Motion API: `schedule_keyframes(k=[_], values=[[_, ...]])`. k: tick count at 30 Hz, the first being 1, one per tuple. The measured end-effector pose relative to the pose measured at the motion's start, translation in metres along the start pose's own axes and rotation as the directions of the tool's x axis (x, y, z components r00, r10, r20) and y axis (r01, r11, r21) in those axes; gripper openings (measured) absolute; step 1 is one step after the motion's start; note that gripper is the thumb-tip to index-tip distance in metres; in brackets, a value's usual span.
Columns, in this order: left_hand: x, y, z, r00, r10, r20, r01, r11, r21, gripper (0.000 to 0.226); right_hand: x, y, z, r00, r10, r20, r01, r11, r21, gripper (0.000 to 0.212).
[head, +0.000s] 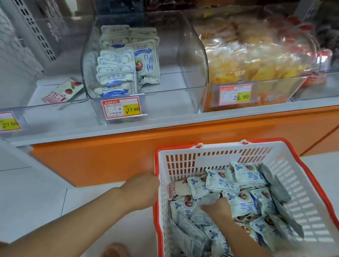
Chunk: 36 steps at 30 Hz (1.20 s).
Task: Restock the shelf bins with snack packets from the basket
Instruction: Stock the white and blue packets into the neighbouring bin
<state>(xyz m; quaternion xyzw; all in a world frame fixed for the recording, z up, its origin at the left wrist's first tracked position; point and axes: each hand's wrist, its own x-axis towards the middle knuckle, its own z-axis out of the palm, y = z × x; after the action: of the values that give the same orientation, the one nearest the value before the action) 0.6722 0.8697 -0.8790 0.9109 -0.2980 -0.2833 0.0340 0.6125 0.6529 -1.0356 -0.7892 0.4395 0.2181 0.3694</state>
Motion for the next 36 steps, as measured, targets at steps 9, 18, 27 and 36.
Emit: schedule_keyframes(k=[9,18,27,36], values=[[0.005,-0.004,0.002,0.998,-0.025,0.06,0.033,0.99,-0.14,0.028,-0.012,-0.02,-0.003,0.969,0.068,0.238,-0.144,0.937,0.318,0.055],[0.001,0.013,-0.053,0.988,-0.157,-0.007,0.064,0.44,-0.896,0.043,-0.128,-0.108,-0.045,0.713,-0.681,-0.165,0.678,0.61,0.411,0.021],[-0.031,0.008,-0.097,0.915,-0.253,-0.313,-0.286,0.138,-0.948,0.014,-0.168,-0.141,-0.113,0.557,-0.793,-0.248,0.8,0.431,0.419,0.045],[-0.056,-0.007,-0.145,0.665,-0.417,-0.619,-0.496,0.373,-0.784,0.018,-0.186,-0.211,-0.151,0.479,-0.876,0.055,0.779,0.454,0.432,0.024]])
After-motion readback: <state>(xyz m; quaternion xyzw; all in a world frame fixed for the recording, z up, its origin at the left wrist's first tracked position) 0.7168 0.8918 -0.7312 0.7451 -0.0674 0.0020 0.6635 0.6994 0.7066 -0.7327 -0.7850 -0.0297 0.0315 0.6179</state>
